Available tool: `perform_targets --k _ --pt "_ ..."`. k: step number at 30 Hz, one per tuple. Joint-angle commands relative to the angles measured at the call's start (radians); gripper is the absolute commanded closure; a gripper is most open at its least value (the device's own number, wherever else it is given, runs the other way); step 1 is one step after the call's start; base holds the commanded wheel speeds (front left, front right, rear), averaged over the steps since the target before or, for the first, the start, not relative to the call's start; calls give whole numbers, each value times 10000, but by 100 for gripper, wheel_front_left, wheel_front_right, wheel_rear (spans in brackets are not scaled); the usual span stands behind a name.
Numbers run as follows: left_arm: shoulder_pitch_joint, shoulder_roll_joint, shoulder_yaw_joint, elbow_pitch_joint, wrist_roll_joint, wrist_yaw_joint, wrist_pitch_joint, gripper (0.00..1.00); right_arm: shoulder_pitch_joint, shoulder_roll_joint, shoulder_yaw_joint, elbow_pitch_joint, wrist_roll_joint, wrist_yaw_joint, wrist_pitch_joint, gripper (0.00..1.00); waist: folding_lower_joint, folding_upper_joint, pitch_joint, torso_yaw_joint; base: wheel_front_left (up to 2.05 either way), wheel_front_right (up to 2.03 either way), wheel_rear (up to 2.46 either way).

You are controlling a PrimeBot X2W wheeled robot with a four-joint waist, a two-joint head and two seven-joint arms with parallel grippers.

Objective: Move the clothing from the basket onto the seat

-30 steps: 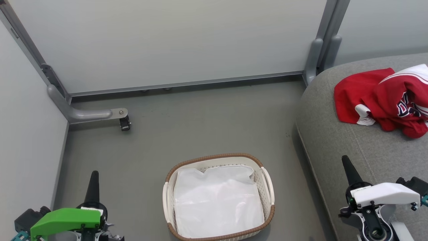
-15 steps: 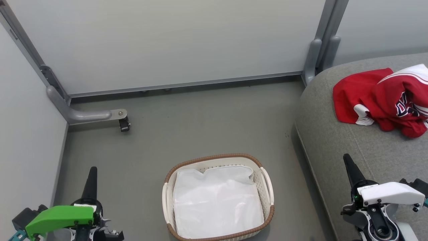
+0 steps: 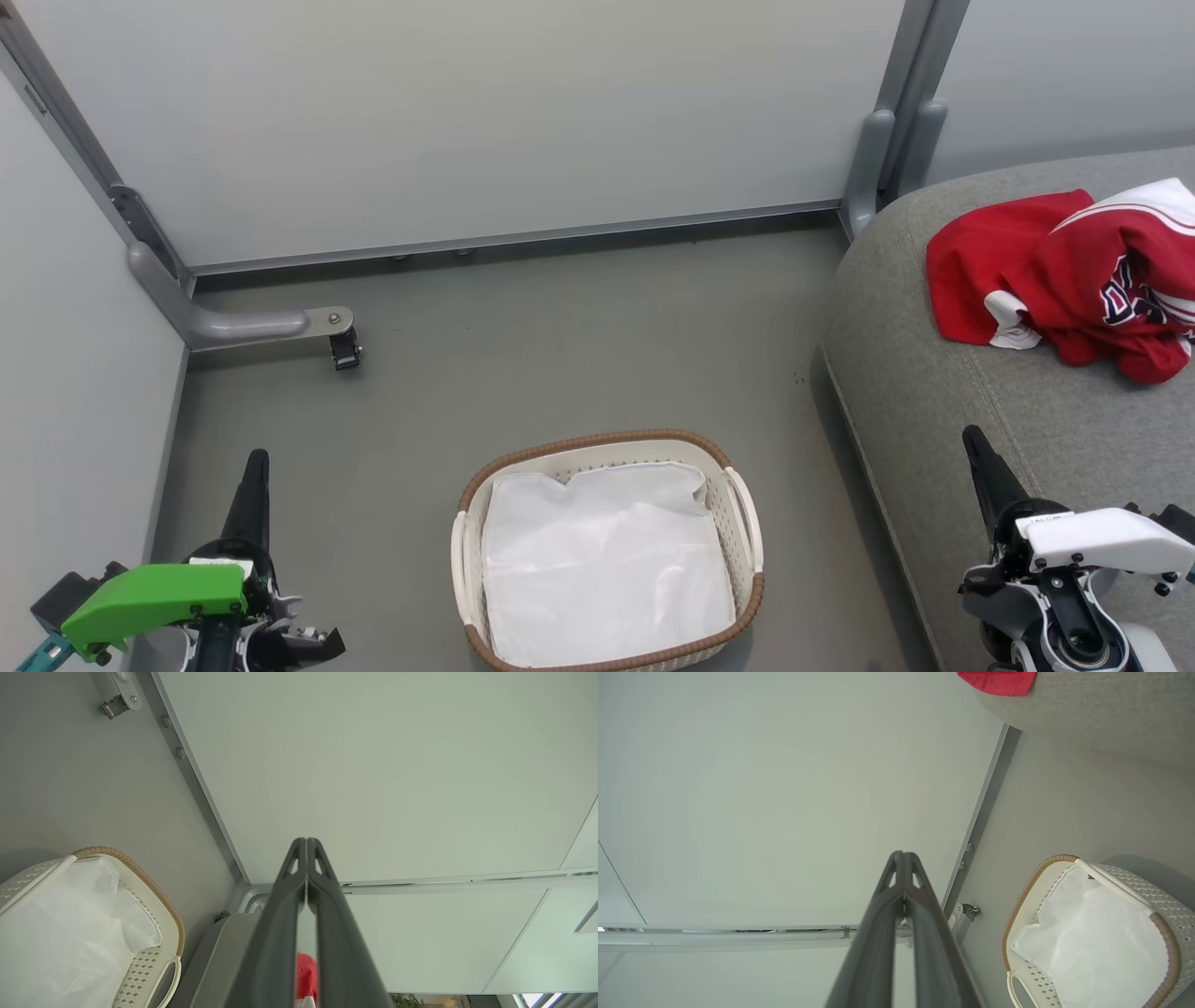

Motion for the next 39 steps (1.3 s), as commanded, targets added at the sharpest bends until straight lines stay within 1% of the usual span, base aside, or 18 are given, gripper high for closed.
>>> perform_targets --k 1,18,39 --pt "-206 59 64 -13 -200 -45 60 100 65 -62 -55 -94 206 1 71 100 0 0 -3 -4 0 0 0" --pt "-365 60 197 10 -1217 -128 371 100 114 -72 -204 -199 1355 0 365 100 0 0 -35 -48 0 0 0" --pt "-338 56 196 10 -1189 -125 378 100 114 -72 -198 -195 1339 0 372 100 0 0 -36 -49 0 0 0"
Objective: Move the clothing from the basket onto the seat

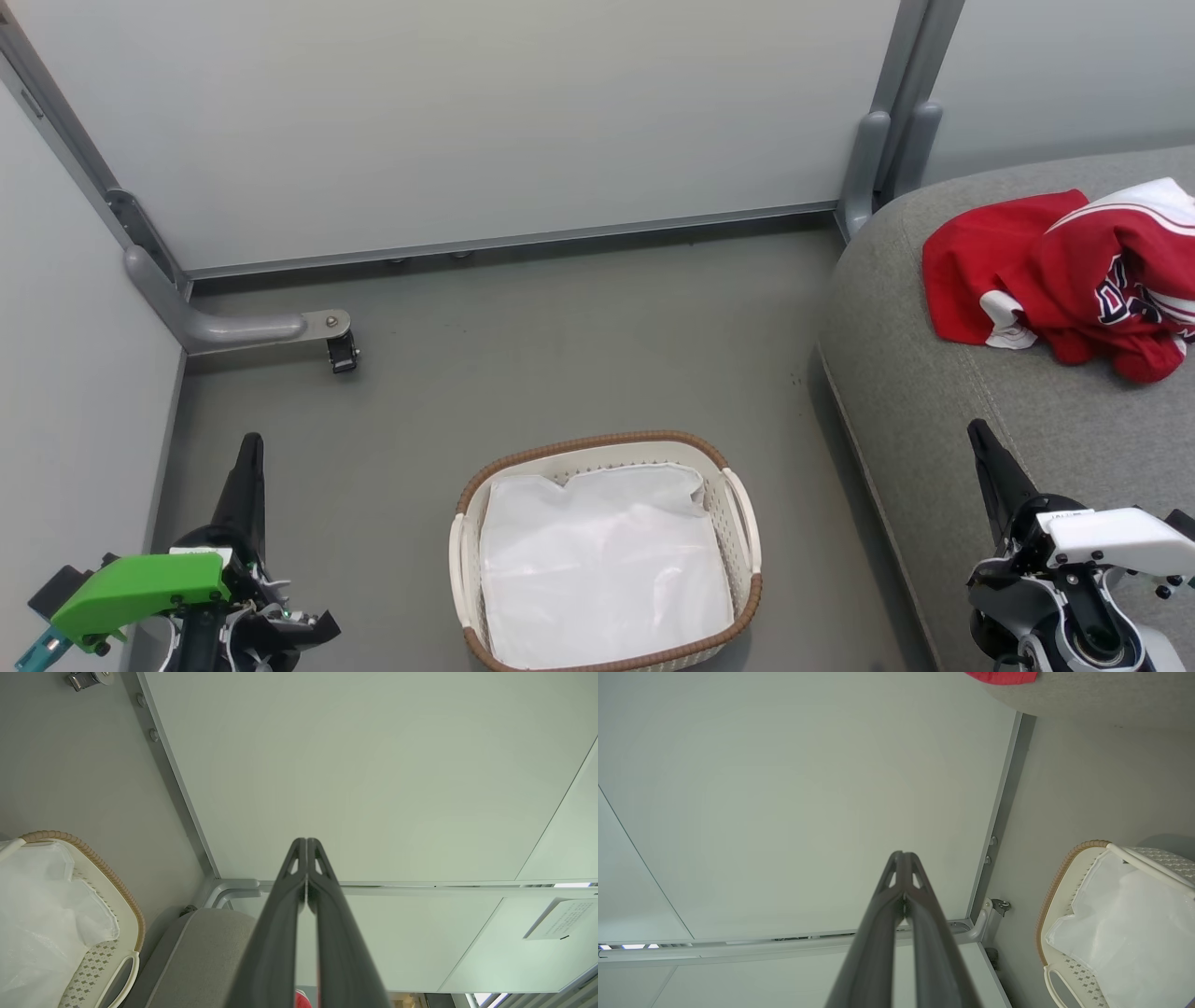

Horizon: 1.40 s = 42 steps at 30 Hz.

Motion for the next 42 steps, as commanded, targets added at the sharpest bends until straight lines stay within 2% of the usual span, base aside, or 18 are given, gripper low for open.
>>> perform_targets --k 1,42 --pt "-102 54 25 6 -23 -54 33 100 102 -62 -23 -43 37 0 33 100 0 0 0 1 0 0 0" --pt "-102 50 30 4 -17 -53 37 100 102 -63 -21 -44 38 0 32 100 0 0 0 1 0 0 0"
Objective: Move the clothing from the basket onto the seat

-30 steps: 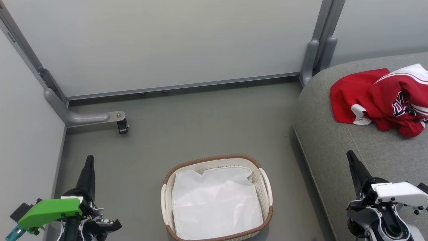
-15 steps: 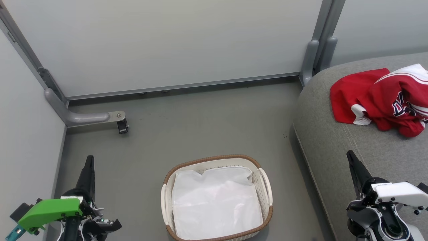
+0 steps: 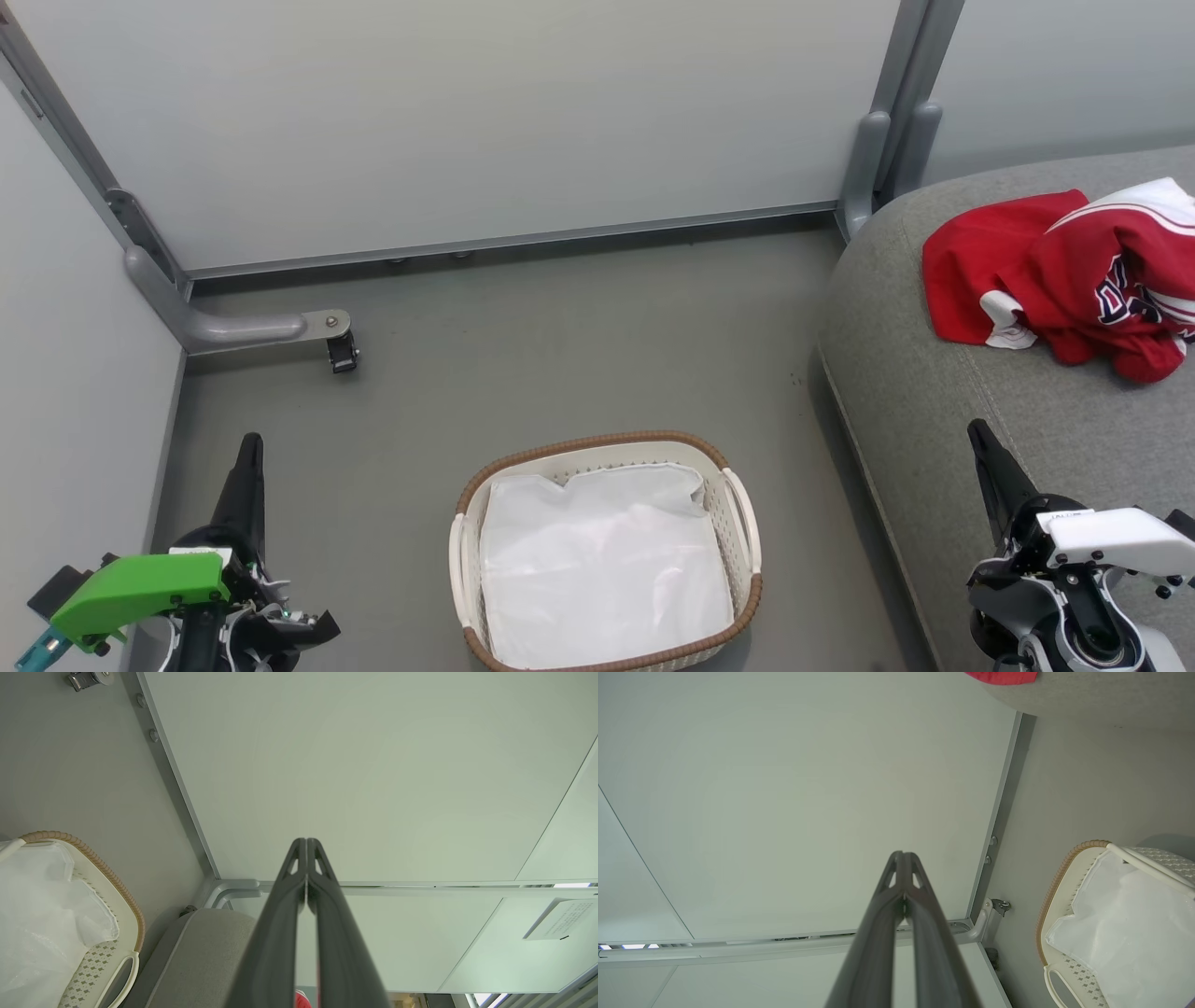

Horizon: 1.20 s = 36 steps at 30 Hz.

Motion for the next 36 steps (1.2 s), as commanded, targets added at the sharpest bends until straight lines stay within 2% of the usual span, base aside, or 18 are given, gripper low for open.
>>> perform_targets --k 1,36 --pt "-102 50 24 6 -17 -51 38 100 101 -63 -21 -44 38 0 32 100 0 0 0 0 0 0 0" --pt "-103 48 28 4 -14 -51 40 100 101 -61 -22 -42 39 0 31 100 0 0 0 0 0 0 0"
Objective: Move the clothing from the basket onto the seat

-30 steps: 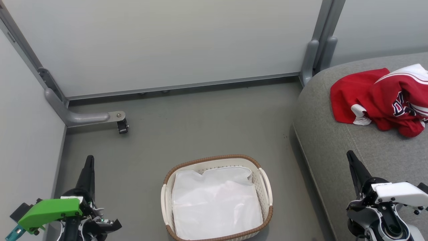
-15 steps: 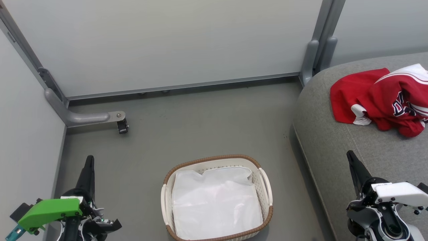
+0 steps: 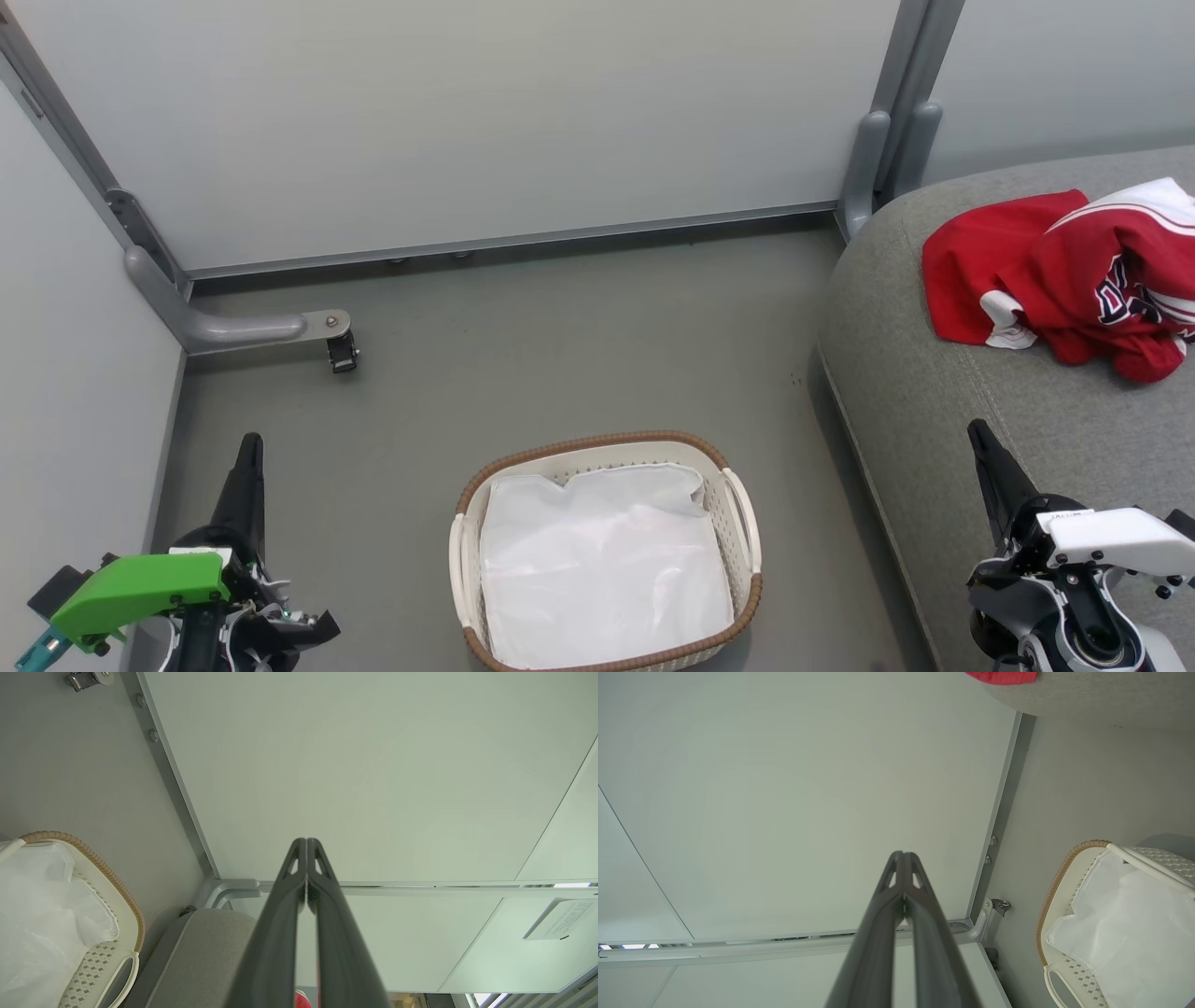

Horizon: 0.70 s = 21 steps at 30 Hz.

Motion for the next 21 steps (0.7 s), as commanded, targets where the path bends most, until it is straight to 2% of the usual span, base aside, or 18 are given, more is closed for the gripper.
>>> perform_targets --k 1,21 --pt "-103 48 26 6 -14 -51 38 100 102 -60 -24 -40 39 0 31 100 0 0 0 0 0 0 0" --pt "-103 47 25 2 -13 -51 39 100 102 -60 -23 -40 39 0 30 100 0 0 0 0 0 0 0"
